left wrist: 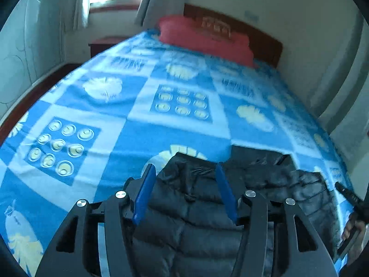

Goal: Fold large clothes

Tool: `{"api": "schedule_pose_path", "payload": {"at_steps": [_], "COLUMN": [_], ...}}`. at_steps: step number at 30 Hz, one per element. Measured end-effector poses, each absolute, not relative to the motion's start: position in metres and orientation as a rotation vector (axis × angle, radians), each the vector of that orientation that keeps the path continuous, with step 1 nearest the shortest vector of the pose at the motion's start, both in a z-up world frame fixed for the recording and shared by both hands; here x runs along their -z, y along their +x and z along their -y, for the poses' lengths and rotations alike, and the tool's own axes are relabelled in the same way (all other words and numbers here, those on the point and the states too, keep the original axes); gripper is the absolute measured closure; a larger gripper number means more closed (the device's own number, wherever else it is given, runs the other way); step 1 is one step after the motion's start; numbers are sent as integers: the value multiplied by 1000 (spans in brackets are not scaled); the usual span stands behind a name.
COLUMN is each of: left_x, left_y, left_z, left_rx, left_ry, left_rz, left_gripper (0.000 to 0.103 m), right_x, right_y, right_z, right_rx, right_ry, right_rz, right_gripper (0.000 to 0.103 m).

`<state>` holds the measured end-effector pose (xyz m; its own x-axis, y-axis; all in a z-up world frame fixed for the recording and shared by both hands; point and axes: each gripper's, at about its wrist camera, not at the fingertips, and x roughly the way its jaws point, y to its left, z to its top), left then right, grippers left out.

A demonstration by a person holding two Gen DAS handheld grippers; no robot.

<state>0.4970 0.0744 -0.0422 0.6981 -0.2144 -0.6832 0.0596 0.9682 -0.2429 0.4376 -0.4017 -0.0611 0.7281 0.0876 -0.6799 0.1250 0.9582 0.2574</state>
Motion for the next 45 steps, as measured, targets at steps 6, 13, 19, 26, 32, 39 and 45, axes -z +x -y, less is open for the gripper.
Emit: {"api": "schedule_pose_path", "payload": {"at_steps": [6,13,19,26,32,39,45], "left_x": [46,112,108,91,116,83,83], "left_y": [471,500,497,434,438,390,317], "left_z": [-4,48,48,15,29,-11,-80], "left_rx": [312,262,256,267,237,225,79], "left_ry": [-211,-148,-110,-211,-99,-220,-288], "left_rz": [-822,-921,-926,-882,-910,-867,-796], "left_gripper": [49,49,49,49,50,49,33], "right_x": [65,117,113,105,119,83,82], "right_y": [453,488,480,413,413,346,268], "right_z": [319,265,271,284,286,322,387], "right_rx": [-126,-101,-103,-35,-24,8,149], "right_ry": [226,107,146,99,104,235,350], "right_rz": [-800,-940,-936,-903,-905,-804,-773], "right_gripper": [69,67,66,66,64,41,34]}}
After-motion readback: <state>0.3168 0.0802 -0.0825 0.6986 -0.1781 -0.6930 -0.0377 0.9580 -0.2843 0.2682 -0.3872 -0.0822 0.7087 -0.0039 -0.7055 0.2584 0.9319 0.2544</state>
